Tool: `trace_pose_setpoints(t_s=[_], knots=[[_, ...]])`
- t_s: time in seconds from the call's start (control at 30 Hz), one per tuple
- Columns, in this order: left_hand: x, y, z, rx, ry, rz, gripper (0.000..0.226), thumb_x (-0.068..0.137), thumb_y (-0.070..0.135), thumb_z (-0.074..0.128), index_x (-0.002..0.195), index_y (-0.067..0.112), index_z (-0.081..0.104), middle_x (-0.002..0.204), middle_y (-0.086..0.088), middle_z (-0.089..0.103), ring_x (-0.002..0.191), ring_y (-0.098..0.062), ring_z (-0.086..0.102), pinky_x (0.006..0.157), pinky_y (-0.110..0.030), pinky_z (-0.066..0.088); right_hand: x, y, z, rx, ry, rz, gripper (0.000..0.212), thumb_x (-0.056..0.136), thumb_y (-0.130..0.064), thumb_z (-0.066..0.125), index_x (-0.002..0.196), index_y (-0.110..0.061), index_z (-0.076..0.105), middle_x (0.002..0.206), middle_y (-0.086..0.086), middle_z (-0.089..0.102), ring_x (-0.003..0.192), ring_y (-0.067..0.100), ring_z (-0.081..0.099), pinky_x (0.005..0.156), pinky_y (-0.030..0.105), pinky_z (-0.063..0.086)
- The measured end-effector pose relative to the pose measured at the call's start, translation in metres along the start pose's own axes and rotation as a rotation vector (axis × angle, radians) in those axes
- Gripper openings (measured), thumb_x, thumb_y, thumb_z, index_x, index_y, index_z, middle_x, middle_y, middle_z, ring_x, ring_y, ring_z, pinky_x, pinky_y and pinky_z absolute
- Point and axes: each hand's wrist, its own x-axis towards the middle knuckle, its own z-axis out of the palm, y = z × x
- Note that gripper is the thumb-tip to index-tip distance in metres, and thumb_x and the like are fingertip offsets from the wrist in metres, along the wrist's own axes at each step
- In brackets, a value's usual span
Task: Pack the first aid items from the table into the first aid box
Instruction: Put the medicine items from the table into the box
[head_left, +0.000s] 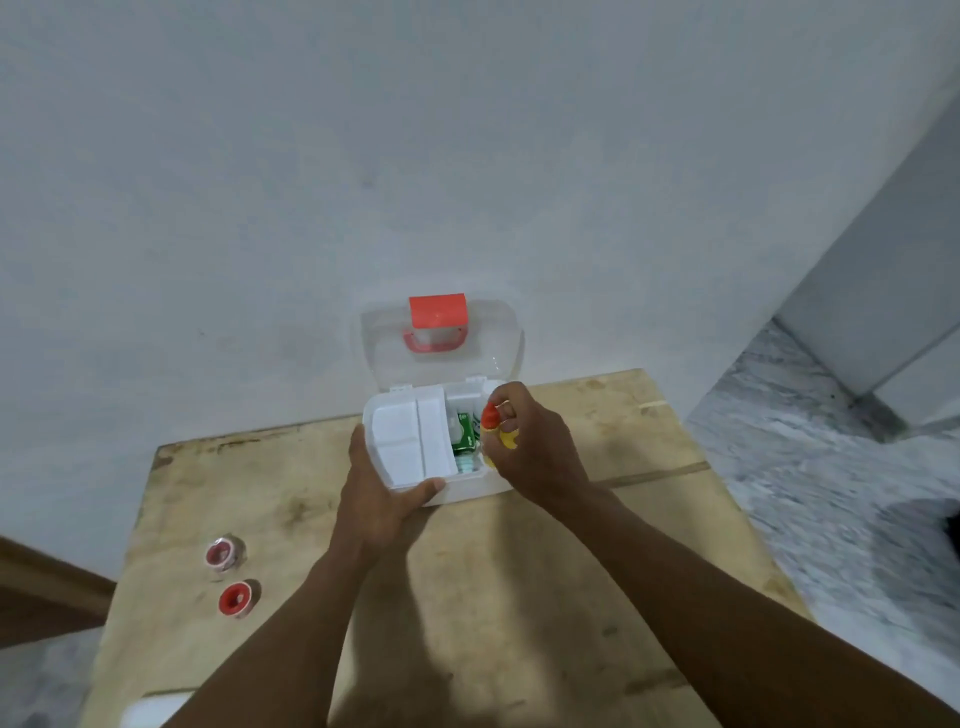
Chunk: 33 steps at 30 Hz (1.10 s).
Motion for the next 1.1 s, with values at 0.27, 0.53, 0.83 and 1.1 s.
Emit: trace_pose_setpoints(t_s=[0.27,0.53,0.83,1.1], knots=[[0.000,0.009,0.002,0.051,0.008,-0.043,0.099,0.067,0.031,0.088,0.142,0.029,0.024,0.123,0.010,0.048,0.108,-0.012,0.050,0.066,-0.008,0.039,0.011,0.010,0.024,-0.096,-0.040,-0.011,0.023,0.086,-0.009,0.063,0.104,-0.017,0.052,0.082,0.003,0.068,0.075,0.029,0.065,0.067,0.039,0.054],[-0.004,0.015,0.002,0.080,0.014,-0.046,0.095,0.066,0.030,0.088,0.140,0.030,0.027,0.115,0.015,0.051,0.100,-0.008,0.052,0.058,-0.005,0.040,0.014,0.016,0.034,-0.184,-0.050,0.027,0.018,0.091,-0.011,0.060,0.107,-0.014,0.053,0.084,0.009,0.070,0.072,0.032,0.067,0.071,0.044,0.058],[-0.007,0.012,-0.003,0.079,0.000,-0.073,0.095,0.064,0.026,0.087,0.138,0.035,0.028,0.104,0.026,0.052,0.089,0.006,0.053,0.057,-0.005,0.041,0.011,0.007,0.041,-0.296,-0.071,0.030,0.018,0.091,-0.011,0.059,0.108,-0.013,0.051,0.091,0.010,0.069,0.078,0.031,0.066,0.068,0.040,0.053],[-0.006,0.012,-0.004,0.053,0.002,-0.050,0.098,0.062,0.027,0.088,0.139,0.034,0.028,0.111,0.020,0.054,0.096,-0.003,0.056,0.058,-0.004,0.044,0.015,0.005,0.048,-0.343,-0.152,0.095,0.017,0.093,-0.003,0.052,0.110,-0.004,0.058,0.100,0.015,0.069,0.084,0.031,0.064,0.063,0.032,0.039]])
